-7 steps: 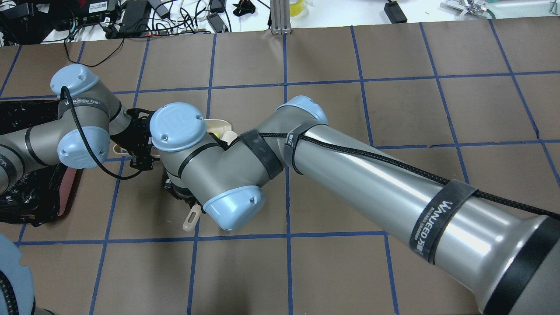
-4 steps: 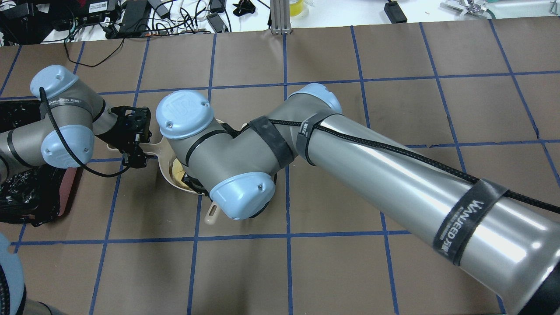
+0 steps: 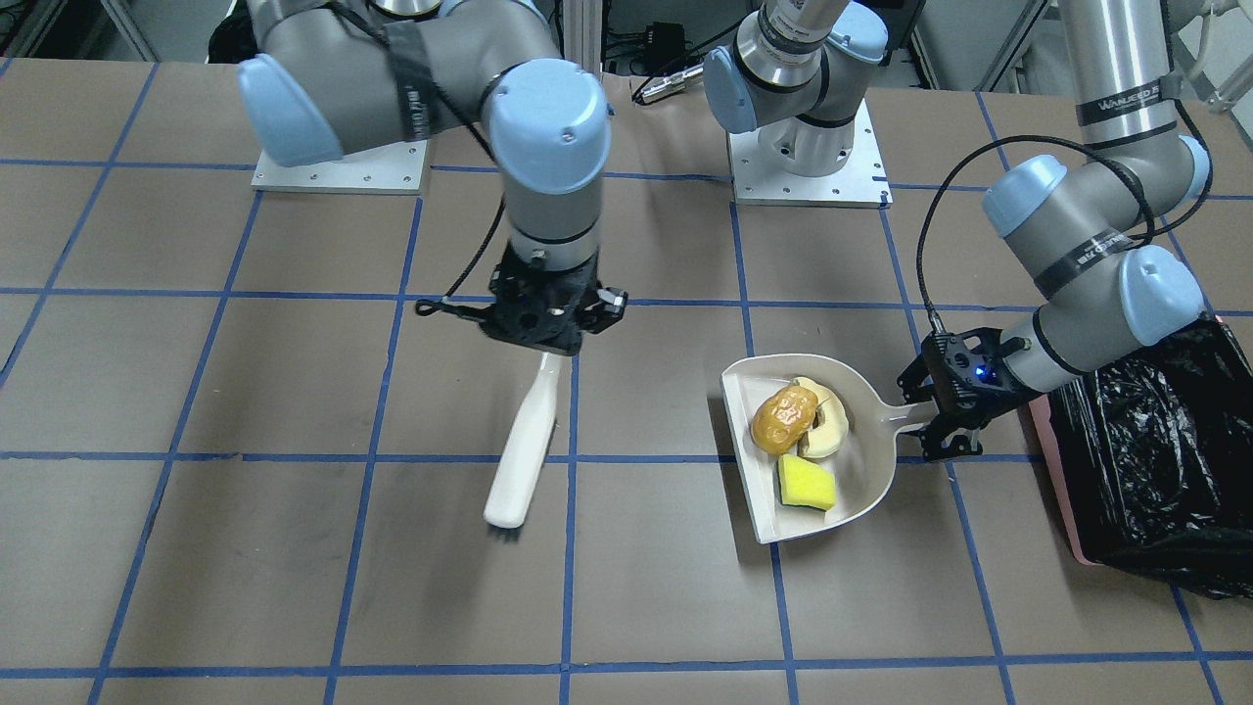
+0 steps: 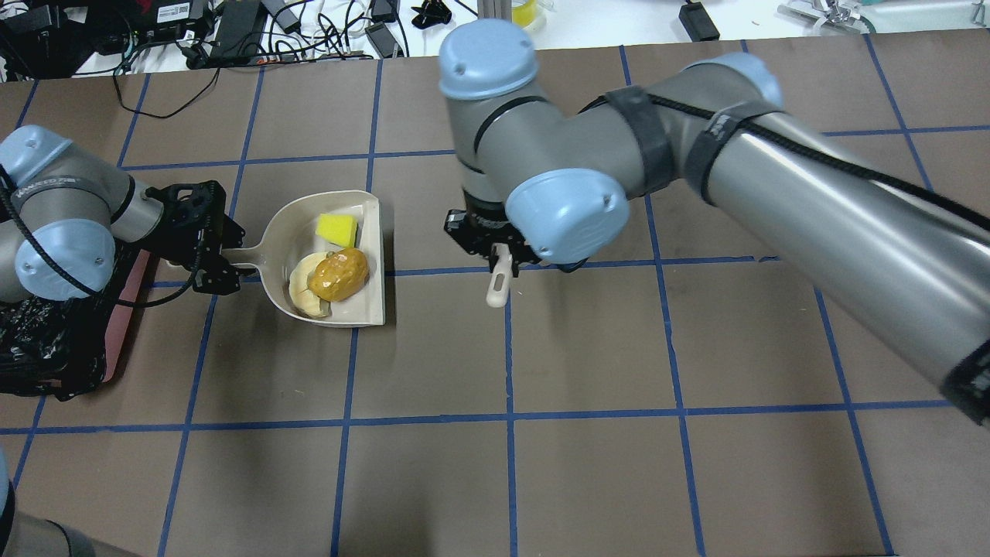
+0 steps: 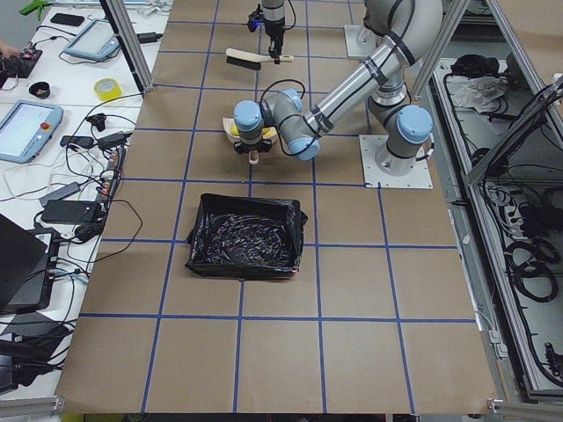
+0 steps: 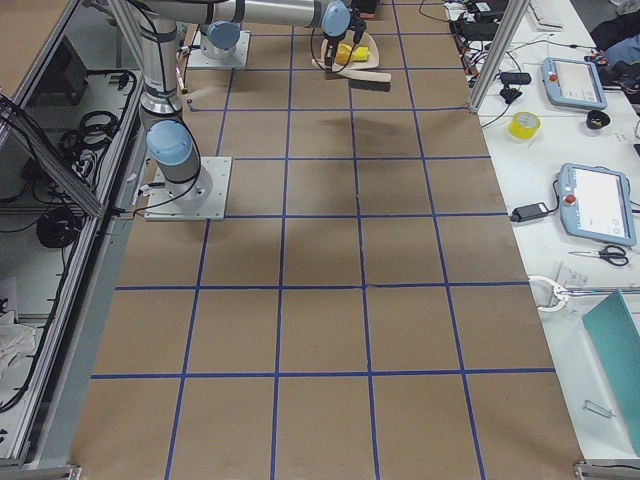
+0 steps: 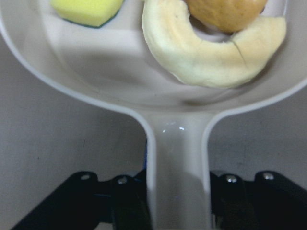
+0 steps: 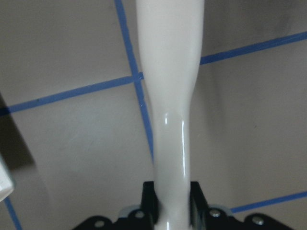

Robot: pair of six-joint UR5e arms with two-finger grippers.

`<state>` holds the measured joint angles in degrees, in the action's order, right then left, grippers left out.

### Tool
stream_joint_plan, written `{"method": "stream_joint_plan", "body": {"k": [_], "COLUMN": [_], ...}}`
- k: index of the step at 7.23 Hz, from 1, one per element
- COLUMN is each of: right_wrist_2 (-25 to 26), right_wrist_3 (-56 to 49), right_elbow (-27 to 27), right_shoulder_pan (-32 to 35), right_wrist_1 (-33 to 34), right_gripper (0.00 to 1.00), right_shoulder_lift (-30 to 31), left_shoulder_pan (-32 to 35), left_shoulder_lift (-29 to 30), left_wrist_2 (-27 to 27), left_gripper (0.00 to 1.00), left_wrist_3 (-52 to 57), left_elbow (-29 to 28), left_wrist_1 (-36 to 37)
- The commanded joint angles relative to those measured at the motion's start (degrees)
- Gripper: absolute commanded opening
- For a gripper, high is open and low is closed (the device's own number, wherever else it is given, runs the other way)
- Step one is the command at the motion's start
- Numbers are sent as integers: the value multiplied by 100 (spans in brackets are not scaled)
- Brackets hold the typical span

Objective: Sweep and dump trash into bin
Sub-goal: 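Carry the dustpan over the bin with the left gripper while the right returns the brush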

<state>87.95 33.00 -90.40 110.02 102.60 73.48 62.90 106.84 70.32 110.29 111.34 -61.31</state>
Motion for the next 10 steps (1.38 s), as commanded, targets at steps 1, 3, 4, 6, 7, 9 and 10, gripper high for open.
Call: {"method": "stream_joint_plan", "body": {"k": [1,3,4,6,7,9,10], "right_wrist_2": [12,47,108,556,574,575,592], "right_wrist_3": [-1727,-3381,-3875,-4634,-4819,-4882,-5117], "right_elbow": [-22,-74,-127,-241,-285,-347,-365], "right_shoulder_pan": [-1450,-2594,-3078,-3634,-3706,-3795,-3821], "right_wrist_1": [-284,-267,-267,91,206,391,505], "right_gripper": [0,0,0,0,0,0,0], "right_shoulder_lift": [105,53,44,-201,-237,-368,-439], "left_shoulder_pan": [-409,-795,-1050,-1778,-2104,-2807,-3027], "left_shoulder_lift": [-171,-304,-365,-375,-374,-51,81], "left_wrist_2": [-325,-378,-379,-422,-327,173,297], "left_gripper": [0,0,0,0,0,0,0], "left_wrist_3": [98,606,817,1300,1346,1355,1355], "left_elbow": [-329,-1399,-1691,-1992,-2315,-3298,-3555], "left_wrist_1": [-737,-2326,-2803,-3333,-3526,-4517,-4565]}}
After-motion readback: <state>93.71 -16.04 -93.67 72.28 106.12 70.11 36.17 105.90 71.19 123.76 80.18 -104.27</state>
